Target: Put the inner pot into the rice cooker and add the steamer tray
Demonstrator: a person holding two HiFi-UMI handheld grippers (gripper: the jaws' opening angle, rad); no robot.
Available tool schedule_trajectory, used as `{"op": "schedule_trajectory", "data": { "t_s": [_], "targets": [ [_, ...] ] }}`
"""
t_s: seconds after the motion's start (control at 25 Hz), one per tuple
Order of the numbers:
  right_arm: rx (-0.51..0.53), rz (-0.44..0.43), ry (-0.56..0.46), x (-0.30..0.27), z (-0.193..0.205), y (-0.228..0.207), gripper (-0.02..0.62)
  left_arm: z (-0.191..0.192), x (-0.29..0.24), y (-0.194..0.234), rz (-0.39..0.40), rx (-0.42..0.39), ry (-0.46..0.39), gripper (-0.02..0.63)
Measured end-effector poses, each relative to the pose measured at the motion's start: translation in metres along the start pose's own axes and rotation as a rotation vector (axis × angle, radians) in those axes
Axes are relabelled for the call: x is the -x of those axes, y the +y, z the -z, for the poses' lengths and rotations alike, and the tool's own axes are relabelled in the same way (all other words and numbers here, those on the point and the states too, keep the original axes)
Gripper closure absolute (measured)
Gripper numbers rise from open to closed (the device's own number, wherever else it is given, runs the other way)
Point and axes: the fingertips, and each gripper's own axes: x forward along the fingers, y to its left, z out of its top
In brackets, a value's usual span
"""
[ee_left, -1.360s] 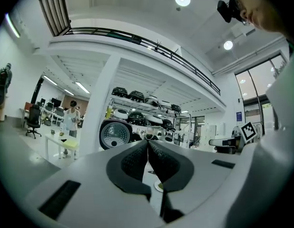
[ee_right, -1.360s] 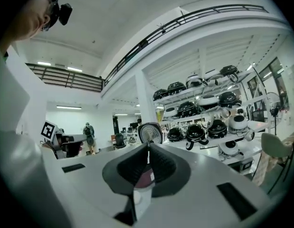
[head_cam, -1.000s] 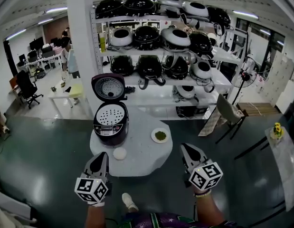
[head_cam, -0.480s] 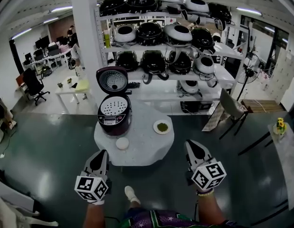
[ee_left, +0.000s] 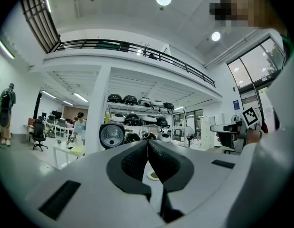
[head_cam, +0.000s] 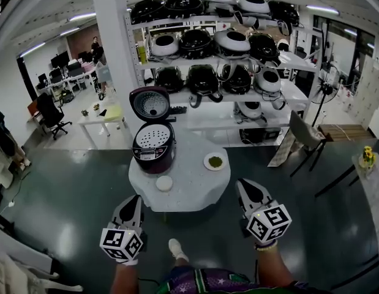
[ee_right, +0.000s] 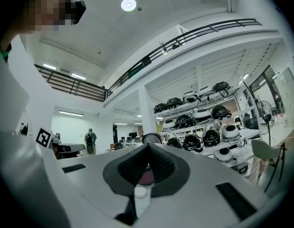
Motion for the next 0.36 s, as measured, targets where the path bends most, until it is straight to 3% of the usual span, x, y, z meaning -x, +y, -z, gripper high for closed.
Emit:
{"op": "schedule_trajectory", "data": {
  "t_s": [0.36],
  "targets": [
    [0.009,0.007,0.009,-0.001,-0.003,-0.014,0.591,-0.006,-0.014,-0.013,0.017,-0.006,0.000,0.583]
  ]
}}
